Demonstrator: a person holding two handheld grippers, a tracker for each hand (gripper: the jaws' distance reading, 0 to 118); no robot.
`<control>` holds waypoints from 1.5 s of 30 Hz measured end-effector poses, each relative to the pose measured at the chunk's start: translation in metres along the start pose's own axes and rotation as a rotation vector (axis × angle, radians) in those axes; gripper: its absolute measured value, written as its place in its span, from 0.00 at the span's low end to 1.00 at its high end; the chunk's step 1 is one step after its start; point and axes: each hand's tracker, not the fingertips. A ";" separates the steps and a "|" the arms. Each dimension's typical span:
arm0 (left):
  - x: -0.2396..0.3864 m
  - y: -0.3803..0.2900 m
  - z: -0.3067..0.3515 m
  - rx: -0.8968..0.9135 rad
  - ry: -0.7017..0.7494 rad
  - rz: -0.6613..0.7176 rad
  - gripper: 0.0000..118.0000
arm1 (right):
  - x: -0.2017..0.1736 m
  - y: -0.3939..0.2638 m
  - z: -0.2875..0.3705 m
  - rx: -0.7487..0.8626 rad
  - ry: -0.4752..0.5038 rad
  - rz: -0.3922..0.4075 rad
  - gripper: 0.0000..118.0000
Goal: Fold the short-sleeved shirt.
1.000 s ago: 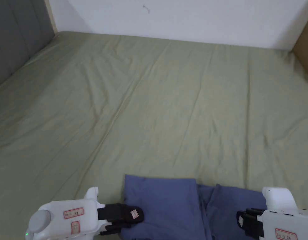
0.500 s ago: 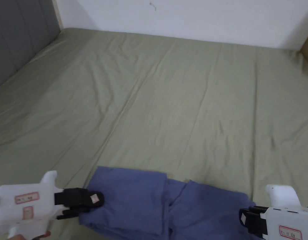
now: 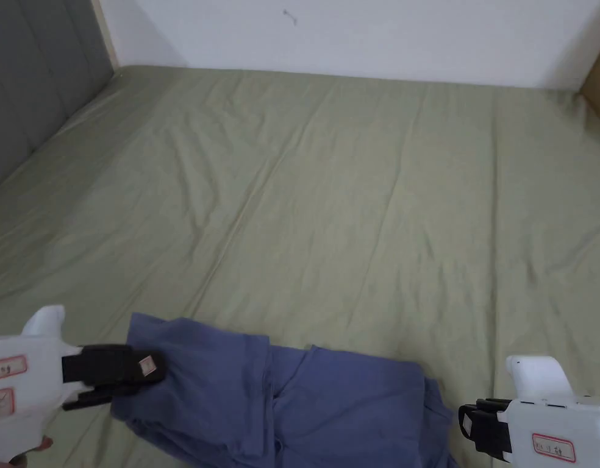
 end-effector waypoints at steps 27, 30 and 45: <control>0.144 -0.064 -0.165 -0.320 -0.156 -0.221 0.07 | 0.080 -0.061 0.040 0.051 -0.089 -0.249 0.00; 0.117 -0.055 -0.158 -0.258 -0.054 -0.168 0.03 | 0.076 -0.060 0.038 0.054 -0.074 -0.256 0.00; 0.147 -0.152 -0.249 -0.573 -0.097 -0.170 0.02 | 0.083 -0.064 0.033 0.053 -0.061 -0.255 0.00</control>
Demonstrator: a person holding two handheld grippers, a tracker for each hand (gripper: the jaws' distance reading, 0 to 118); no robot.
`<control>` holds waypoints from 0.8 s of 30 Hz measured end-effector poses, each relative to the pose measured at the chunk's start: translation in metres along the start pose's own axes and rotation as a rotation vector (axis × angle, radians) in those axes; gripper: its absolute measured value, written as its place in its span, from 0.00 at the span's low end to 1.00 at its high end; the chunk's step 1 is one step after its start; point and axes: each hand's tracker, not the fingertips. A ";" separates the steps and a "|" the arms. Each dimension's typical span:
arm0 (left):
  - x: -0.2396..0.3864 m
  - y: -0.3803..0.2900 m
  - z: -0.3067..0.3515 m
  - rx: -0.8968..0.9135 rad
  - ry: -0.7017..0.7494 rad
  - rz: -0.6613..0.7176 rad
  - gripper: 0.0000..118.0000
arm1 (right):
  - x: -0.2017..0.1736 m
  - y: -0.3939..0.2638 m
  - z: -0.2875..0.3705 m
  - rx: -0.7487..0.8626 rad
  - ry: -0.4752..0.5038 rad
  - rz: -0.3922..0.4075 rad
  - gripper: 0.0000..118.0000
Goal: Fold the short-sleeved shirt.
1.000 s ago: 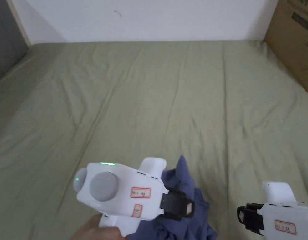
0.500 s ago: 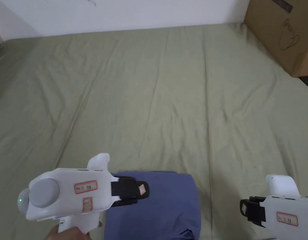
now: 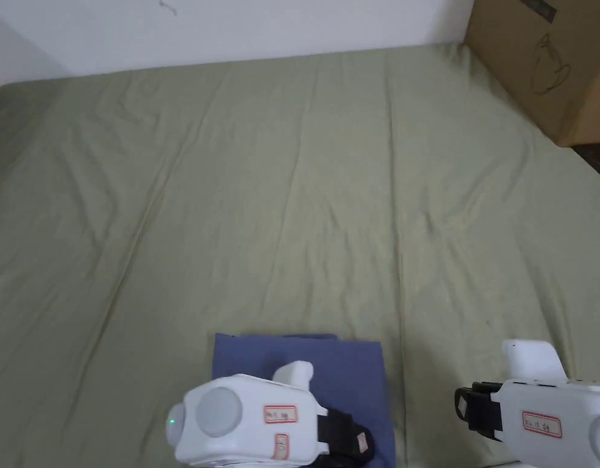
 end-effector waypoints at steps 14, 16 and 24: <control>0.029 0.000 0.013 0.032 -0.033 -0.150 0.02 | -0.012 0.013 0.008 0.007 0.015 0.049 0.00; 0.025 0.003 0.042 0.090 -0.044 -0.155 0.02 | -0.027 0.023 0.009 0.021 0.029 0.092 0.00; -0.054 -0.007 0.159 0.359 0.022 0.027 0.02 | -0.103 0.050 -0.009 0.018 0.251 0.255 0.00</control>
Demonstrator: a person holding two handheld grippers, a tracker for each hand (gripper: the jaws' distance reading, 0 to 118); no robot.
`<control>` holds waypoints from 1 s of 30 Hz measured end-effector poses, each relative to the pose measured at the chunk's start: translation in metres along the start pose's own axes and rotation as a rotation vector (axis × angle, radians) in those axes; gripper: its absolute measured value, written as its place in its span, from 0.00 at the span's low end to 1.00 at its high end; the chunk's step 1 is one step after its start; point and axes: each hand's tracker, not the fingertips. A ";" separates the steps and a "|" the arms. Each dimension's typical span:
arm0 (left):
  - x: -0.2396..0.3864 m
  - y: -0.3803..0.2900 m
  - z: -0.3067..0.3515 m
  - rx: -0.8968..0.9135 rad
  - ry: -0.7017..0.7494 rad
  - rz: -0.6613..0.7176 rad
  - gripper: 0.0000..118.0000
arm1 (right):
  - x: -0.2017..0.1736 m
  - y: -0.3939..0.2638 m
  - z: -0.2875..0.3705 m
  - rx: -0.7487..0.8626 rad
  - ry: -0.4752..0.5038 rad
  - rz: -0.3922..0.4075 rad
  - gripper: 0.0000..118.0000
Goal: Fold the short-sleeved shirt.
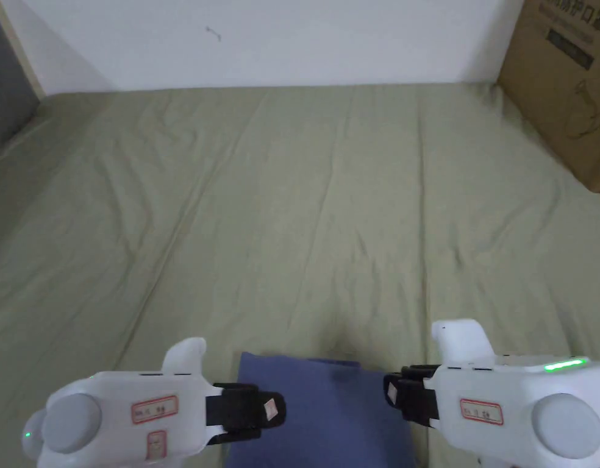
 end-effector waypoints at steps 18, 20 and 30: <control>-0.100 -0.008 -0.037 -0.047 -0.106 0.327 0.99 | 0.008 -0.010 -0.085 -0.223 -0.009 -0.118 0.00; -0.102 -0.008 -0.052 -0.046 -0.223 0.319 1.00 | 0.006 -0.010 -0.085 -0.223 -0.013 -0.114 0.00; -0.094 -0.008 -0.084 -0.124 -0.156 0.233 0.20 | 0.003 -0.006 -0.082 -0.229 -0.028 -0.105 0.00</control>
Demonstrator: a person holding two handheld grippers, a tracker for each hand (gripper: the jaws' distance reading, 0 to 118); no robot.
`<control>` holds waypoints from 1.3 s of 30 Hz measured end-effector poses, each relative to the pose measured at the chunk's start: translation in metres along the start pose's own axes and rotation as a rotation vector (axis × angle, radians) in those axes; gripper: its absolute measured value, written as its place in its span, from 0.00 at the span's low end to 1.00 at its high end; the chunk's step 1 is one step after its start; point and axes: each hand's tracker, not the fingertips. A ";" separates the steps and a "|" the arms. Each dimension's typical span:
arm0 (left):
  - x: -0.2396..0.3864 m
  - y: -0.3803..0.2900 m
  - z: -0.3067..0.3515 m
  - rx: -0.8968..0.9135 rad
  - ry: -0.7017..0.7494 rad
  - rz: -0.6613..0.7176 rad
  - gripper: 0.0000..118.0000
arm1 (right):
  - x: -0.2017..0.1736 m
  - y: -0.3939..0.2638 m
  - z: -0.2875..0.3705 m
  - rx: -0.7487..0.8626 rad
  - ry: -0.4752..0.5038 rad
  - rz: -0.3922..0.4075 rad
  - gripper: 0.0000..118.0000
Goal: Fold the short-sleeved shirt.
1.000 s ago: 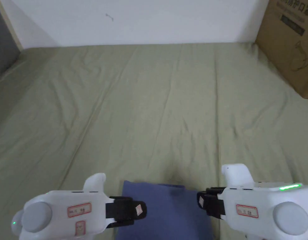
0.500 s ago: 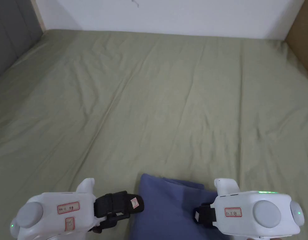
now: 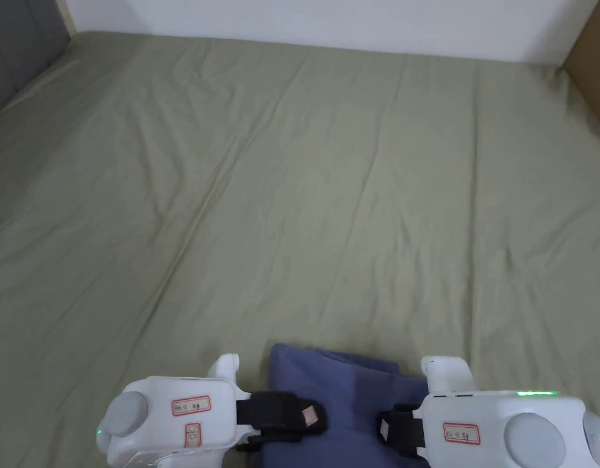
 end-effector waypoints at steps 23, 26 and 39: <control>-0.045 0.149 0.282 0.003 1.243 -0.303 0.20 | -0.034 0.038 -0.011 0.001 0.003 0.065 0.00; -0.070 0.158 0.290 -0.005 1.391 -0.358 0.37 | -0.040 0.040 -0.019 -0.023 -0.014 0.061 0.00; -0.013 0.123 0.323 0.415 0.960 -0.153 0.39 | -0.043 0.041 -0.014 -0.016 0.009 0.040 0.00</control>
